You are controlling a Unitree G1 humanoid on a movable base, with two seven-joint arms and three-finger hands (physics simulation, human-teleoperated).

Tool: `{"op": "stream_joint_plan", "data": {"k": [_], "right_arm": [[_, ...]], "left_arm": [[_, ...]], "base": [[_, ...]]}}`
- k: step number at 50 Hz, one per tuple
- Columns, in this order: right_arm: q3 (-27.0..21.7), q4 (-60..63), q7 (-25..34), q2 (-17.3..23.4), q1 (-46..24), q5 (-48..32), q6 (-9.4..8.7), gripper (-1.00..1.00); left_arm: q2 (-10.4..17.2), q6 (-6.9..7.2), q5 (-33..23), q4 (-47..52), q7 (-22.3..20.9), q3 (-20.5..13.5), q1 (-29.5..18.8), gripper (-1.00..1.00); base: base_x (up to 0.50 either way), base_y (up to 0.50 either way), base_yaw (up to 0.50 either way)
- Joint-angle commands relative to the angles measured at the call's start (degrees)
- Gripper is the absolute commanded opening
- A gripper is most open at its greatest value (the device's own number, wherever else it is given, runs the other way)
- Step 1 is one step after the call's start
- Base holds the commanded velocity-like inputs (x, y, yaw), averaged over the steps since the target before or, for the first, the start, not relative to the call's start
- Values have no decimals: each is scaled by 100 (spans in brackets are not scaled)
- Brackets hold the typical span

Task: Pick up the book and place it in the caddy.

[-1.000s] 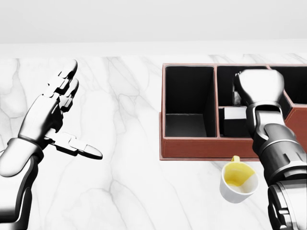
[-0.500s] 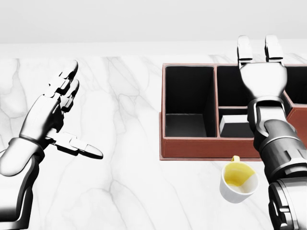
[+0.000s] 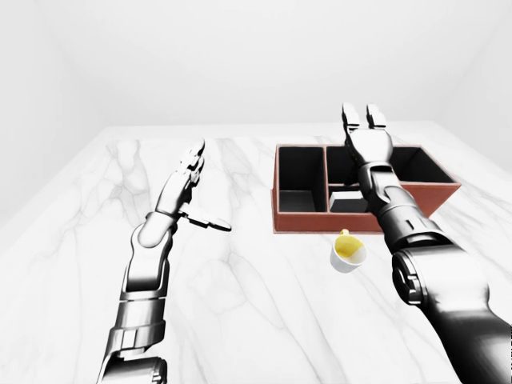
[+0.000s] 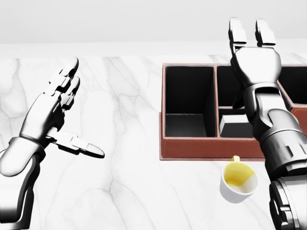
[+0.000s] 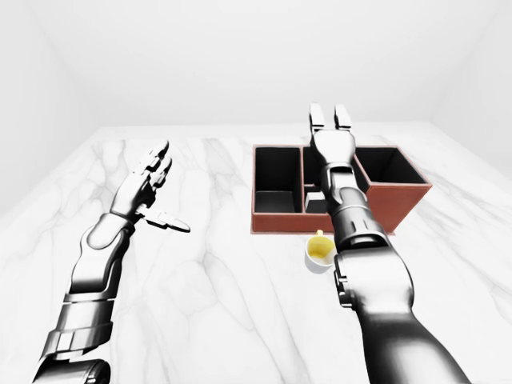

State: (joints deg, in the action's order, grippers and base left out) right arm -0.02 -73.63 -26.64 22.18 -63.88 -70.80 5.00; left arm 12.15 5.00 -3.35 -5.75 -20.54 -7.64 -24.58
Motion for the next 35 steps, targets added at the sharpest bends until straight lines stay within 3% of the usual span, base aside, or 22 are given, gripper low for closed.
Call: {"op": "stream_joint_plan", "data": {"k": [1, 13, 16, 26, 29, 31, 35], "right_arm": [[-222, 1209, 978, -33, 546, 1293, 0, 100], [-763, 5977, 3759, -533, 3009, 3893, 0, 100], [-784, 6715, 4035, -682, 3456, 4295, 0, 100], [-944, 10110, 4796, -1280, 5273, 5534, -622, 100], [-998, 10568, 4811, -1362, 5576, 5648, -614, 100], [-1128, 11297, 4750, -1573, 6262, 5787, -316, 100], [-1409, 11919, 4760, -1730, 6603, 6118, -339, 100]], "left_arm": [[-30, 0, 58, 367, 49, -42, 83, 100], [110, 0, 449, 1088, 100, -316, 209, 100], [106, 0, 659, 1557, 81, -384, 377, 100], [-96, 0, 1238, 3100, 20, -568, 1287, 100], [-140, 0, 1277, 3386, 32, -616, 1452, 100], [-262, 0, 1229, 3941, 54, -660, 1889, 100], [-407, 0, 1318, 4351, -64, -801, 2230, 100]], "base": [[0, 0, 0], [0, 0, 0], [0, 0, 0], [0, 0, 0], [0, 0, 0], [0, 0, 0], [0, 0, 0]]}}
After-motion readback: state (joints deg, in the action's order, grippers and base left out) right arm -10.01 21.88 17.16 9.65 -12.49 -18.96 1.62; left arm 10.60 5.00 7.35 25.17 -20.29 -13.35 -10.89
